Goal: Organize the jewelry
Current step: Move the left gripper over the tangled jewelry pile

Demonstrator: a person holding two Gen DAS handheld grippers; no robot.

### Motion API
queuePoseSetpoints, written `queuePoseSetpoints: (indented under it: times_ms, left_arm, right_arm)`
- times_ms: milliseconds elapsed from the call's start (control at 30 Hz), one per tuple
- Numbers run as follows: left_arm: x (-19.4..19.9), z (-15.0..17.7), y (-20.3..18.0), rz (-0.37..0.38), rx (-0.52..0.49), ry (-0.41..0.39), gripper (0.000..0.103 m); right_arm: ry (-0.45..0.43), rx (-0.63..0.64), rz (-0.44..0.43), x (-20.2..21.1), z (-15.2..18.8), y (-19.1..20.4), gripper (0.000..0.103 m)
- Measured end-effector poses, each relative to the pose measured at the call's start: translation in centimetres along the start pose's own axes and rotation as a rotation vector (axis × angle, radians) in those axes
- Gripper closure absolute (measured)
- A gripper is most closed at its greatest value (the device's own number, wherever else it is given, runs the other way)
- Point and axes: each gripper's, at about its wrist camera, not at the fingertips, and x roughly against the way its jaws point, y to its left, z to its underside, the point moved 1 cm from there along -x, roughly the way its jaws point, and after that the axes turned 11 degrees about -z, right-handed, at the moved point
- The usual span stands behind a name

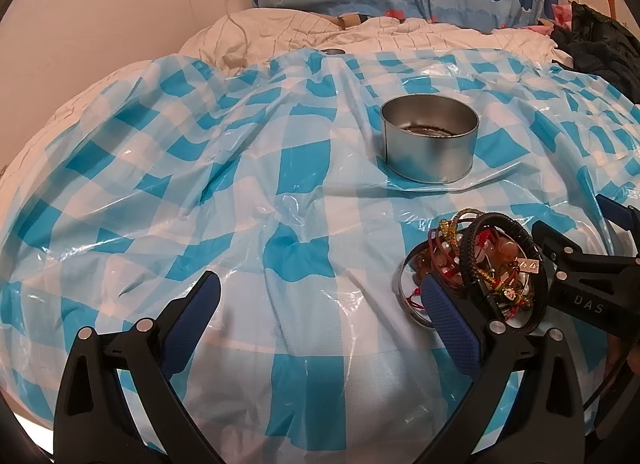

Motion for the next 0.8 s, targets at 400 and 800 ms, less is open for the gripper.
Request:
queuePoseSetpoints:
  times_ms: [400,800]
  left_arm:
    - [1.6,1.1,-1.3,0.404,-0.026,-0.048,0.007]
    - [-0.2,0.1,-2.4,0.447,0.012,-0.007,0.043]
  right_arm:
    - [-0.058,-0.024,0.003,1.7,-0.2,-1.6,0.007]
    - [-0.017,-0.07,-0.047,1.5,-0.6,-1.8,0.007]
